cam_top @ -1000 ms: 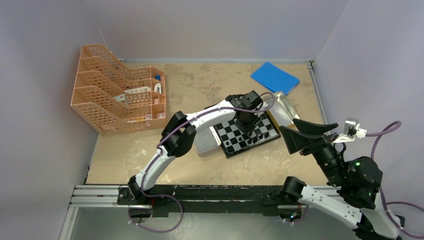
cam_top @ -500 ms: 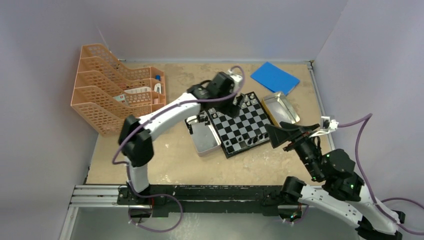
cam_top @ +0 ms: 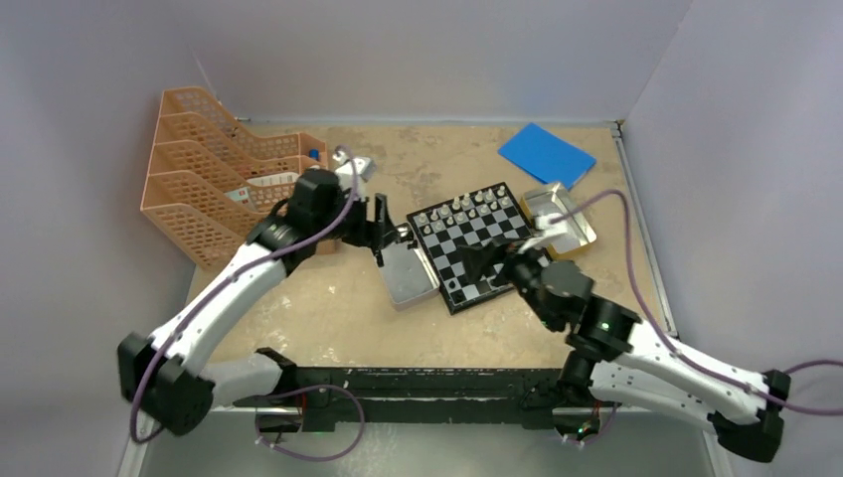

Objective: Set up the chess pieces on the board
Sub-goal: Pick up the chess piece from the storage box, then place the chess piece on the chessboard.

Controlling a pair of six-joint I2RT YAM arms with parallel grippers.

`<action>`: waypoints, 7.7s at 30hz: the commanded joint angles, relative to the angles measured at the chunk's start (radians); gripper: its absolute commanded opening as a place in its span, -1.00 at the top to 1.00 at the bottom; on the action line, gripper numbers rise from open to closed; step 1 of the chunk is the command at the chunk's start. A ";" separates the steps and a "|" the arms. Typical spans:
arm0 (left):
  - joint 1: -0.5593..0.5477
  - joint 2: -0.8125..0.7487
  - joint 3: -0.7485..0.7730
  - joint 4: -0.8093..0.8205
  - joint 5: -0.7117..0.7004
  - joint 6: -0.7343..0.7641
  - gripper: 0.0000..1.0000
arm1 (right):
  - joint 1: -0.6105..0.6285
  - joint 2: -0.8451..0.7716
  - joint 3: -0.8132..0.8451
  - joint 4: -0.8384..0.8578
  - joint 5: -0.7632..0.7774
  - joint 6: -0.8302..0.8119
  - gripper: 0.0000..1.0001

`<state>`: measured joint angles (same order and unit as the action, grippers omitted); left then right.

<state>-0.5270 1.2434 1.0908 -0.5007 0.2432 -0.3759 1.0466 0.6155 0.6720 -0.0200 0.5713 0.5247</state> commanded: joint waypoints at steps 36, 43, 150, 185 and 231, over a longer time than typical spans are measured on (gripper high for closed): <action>0.036 -0.942 -0.344 0.037 -0.287 0.074 -0.41 | -0.137 1.304 0.677 -0.083 -0.541 -1.243 0.45; 0.036 -0.962 -0.346 0.026 -0.312 0.068 -0.41 | -0.153 1.382 0.759 -0.166 -0.521 -1.316 0.53; 0.036 -0.415 -0.274 0.412 0.415 0.099 0.98 | -0.215 0.659 0.018 0.954 -0.957 0.455 0.91; 0.036 -0.343 -0.212 0.238 0.743 0.407 1.00 | -0.326 0.612 0.251 0.404 -1.405 0.008 0.37; 0.036 -0.439 -0.273 0.128 0.379 0.152 -0.31 | -0.326 0.477 0.137 0.125 -0.237 0.129 1.00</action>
<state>-0.4931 0.8543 0.8524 -0.3824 0.6842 -0.1486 0.7254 1.1069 0.8089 0.2073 0.0212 0.6037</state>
